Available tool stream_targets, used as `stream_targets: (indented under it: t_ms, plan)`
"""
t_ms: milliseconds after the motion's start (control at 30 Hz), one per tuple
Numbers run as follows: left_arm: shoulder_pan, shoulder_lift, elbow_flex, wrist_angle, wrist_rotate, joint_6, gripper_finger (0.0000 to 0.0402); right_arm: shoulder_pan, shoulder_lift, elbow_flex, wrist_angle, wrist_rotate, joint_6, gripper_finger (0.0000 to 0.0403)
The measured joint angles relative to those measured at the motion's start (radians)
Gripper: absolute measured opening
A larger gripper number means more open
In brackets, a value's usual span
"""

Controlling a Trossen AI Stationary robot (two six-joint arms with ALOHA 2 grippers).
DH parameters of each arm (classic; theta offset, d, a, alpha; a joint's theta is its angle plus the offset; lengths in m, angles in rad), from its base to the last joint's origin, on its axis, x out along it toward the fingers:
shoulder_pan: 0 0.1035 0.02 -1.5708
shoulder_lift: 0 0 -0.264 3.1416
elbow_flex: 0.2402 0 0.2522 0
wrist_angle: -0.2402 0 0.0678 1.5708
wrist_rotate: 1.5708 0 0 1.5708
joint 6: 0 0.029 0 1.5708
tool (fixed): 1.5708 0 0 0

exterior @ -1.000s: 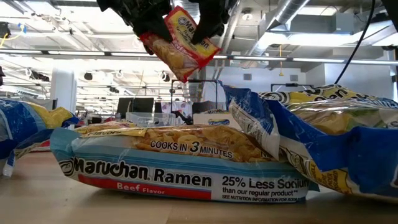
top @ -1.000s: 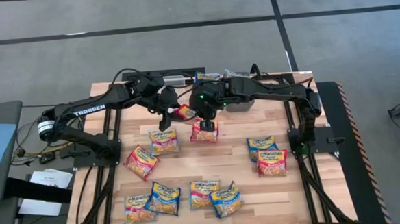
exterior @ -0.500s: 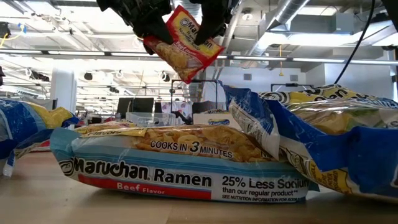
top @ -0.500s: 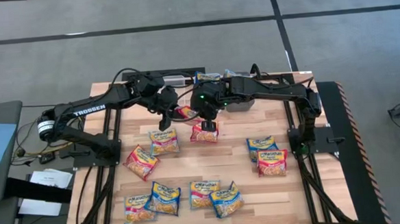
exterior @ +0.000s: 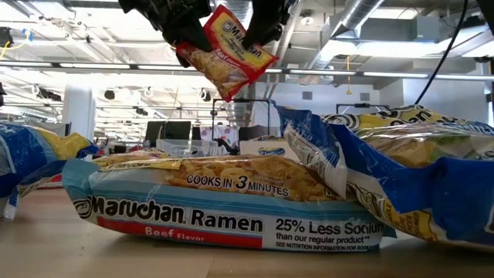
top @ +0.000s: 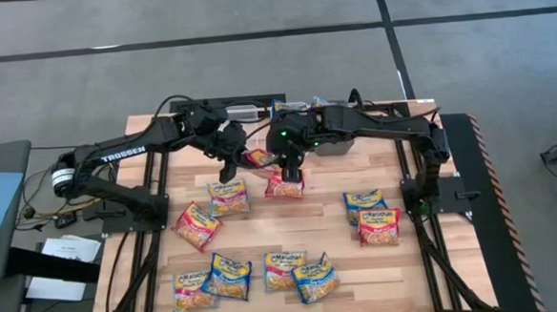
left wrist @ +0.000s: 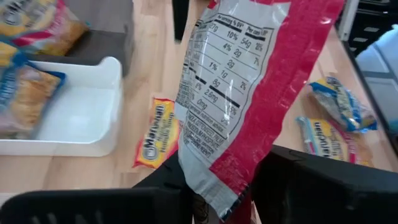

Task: Sort Maruchan noodles
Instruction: Put the red noodle pack into the transparent bin

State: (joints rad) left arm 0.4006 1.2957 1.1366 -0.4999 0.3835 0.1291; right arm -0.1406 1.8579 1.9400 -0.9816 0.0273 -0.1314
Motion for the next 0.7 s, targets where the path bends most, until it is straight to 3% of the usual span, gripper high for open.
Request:
stream_targets:
  t_ms: [400, 700]
  plan:
    - [0.136, -0.046, 0.046, -0.027, -0.006, 0.036, 0.0095, -0.013, -0.14, 0.0, -0.005, 0.002, 0.0, 0.0201]
    - [0.323, -0.1, 0.065, 0.001, 0.026, 0.051, 0.0093, -0.013, -0.222, 0.0, -0.085, 0.001, 0.013, 0.0199]
